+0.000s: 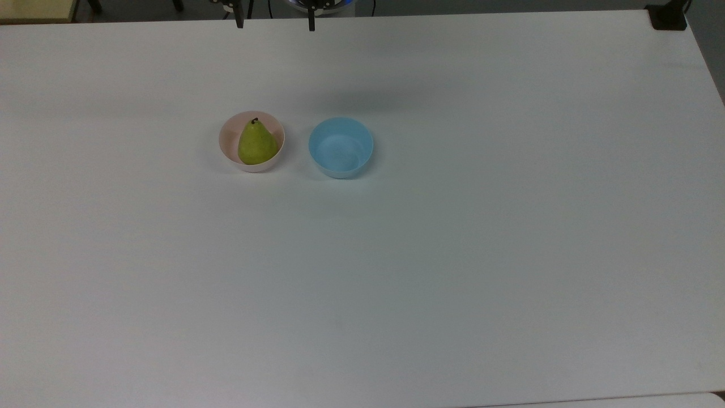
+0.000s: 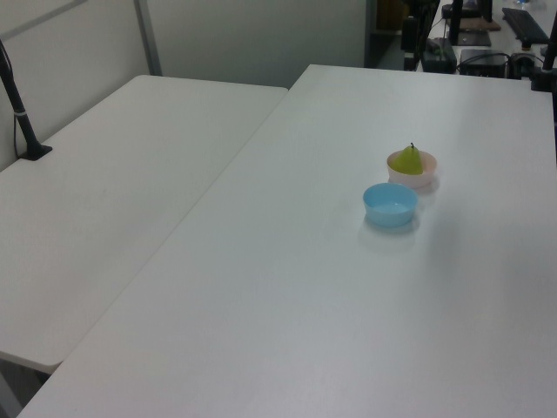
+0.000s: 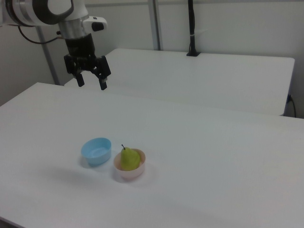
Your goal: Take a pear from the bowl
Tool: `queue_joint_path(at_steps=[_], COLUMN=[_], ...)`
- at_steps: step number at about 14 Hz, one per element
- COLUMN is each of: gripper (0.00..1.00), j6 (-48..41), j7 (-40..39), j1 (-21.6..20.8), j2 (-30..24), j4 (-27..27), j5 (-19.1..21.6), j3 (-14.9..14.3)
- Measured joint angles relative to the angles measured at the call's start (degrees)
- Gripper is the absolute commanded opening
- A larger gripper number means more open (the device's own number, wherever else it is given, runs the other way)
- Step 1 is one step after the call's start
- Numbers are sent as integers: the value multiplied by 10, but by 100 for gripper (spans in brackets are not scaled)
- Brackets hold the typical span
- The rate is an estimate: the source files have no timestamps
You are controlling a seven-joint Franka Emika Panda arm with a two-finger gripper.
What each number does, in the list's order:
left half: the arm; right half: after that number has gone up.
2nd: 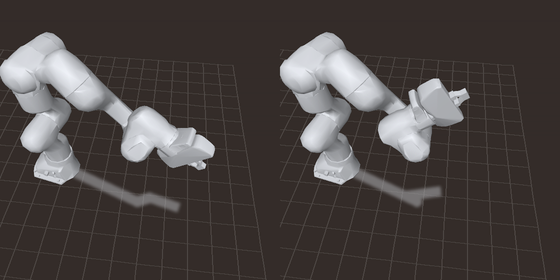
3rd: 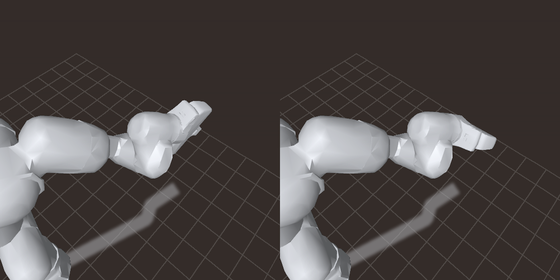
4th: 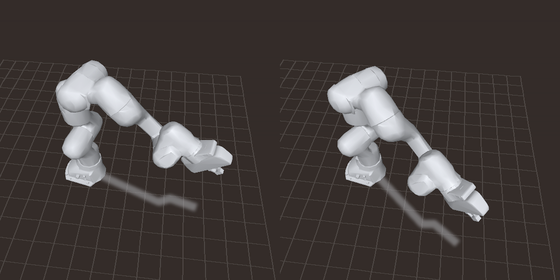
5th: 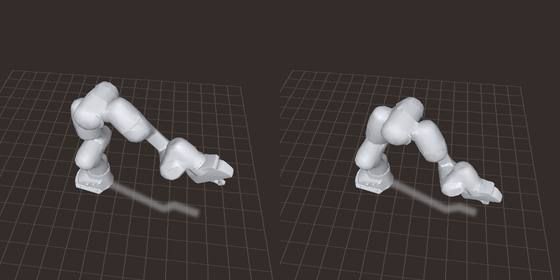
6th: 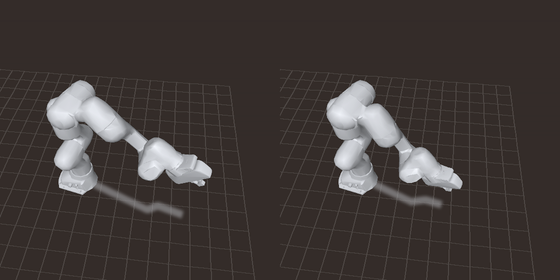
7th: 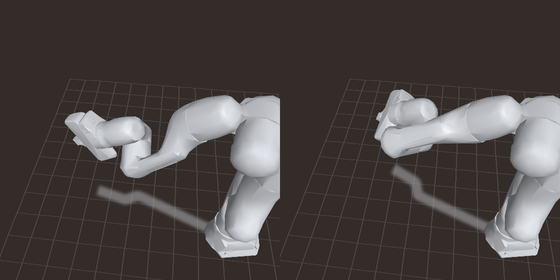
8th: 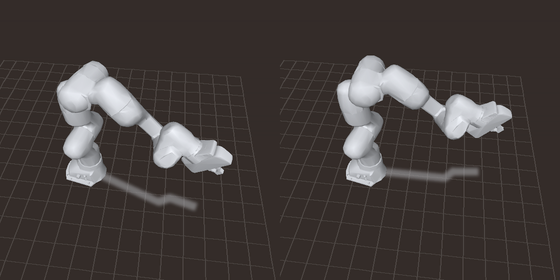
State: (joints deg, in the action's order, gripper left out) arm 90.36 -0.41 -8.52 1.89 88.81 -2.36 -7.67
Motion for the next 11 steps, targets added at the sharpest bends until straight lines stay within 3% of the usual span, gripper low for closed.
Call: queue_joint_path(at_steps=[11], gripper=[100], j6=[1], j7=[0], j1=[12], j2=[0], j4=[0], j5=[-1], j3=[-6])
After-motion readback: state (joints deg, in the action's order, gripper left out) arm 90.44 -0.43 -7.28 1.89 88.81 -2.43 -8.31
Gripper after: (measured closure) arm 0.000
